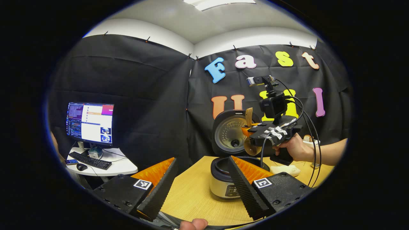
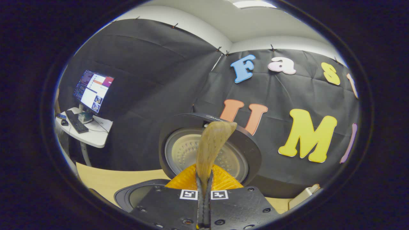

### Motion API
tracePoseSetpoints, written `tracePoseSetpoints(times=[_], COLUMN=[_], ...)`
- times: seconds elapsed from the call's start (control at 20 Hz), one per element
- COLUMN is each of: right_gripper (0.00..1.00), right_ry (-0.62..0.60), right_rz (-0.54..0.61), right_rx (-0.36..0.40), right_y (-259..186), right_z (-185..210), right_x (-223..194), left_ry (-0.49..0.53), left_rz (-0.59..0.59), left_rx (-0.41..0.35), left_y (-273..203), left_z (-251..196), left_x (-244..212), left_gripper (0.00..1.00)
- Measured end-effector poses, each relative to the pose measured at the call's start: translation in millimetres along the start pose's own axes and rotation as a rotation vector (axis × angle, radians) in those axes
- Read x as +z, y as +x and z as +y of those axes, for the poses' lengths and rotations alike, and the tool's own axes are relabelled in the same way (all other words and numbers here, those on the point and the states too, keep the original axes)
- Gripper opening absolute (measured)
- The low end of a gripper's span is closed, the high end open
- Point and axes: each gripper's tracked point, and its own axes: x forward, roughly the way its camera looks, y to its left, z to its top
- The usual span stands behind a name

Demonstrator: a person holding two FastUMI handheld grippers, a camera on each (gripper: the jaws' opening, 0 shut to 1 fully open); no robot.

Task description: Close the left gripper, press the button to open the rice cooker; take a wooden spoon from the chopstick holder with the right hand, scoop a spoonful of rice and pour it into the rice cooker, then put the wooden spoon back into the chopstick holder.

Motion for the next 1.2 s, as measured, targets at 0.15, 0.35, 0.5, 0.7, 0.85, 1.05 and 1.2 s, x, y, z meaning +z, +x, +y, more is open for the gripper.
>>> tracePoseSetpoints(times=[0.15, 0.35, 0.5, 0.7, 0.85, 1.05, 1.2], right_gripper=[0.00, 0.00, 0.00, 0.00, 0.00, 0.00, 0.00], right_ry=[0.077, 0.188, 0.252, 0.359, 0.472, 0.576, 0.617], right_rz=[-0.021, -0.037, -0.051, -0.048, -0.018, -0.016, -0.017], right_rx=[0.017, 0.034, 0.037, 0.035, 0.004, -0.032, -0.099], right_y=[-6.2, -19.3, -28.0, -44.2, -64.0, -93.1, -122.2], right_z=[-1.4, -6.5, -18.1, -41.9, -69.6, -111.1, -155.3], right_x=[5.6, 15.2, 18.9, 16.0, 5.9, -1.5, -17.8], left_ry=[-0.007, -0.024, -0.035, -0.027, -0.017, -0.004, -0.009], left_rz=[-0.014, -0.025, -0.015, -0.023, -0.018, -0.015, -0.003], left_rx=[-0.019, -0.014, -0.011, -0.014, -0.044, -0.092, -0.139], left_y=[-1.4, -3.8, -5.1, -5.5, -6.8, -6.1, -7.8], left_z=[-7.3, -5.6, -5.8, -12.6, -29.5, -52.2, -71.5], left_x=[4.8, 10.0, 8.7, 12.7, 13.6, 14.6, 12.0], left_gripper=[1.00, 0.99, 0.99, 0.99, 0.99, 0.99, 0.99])
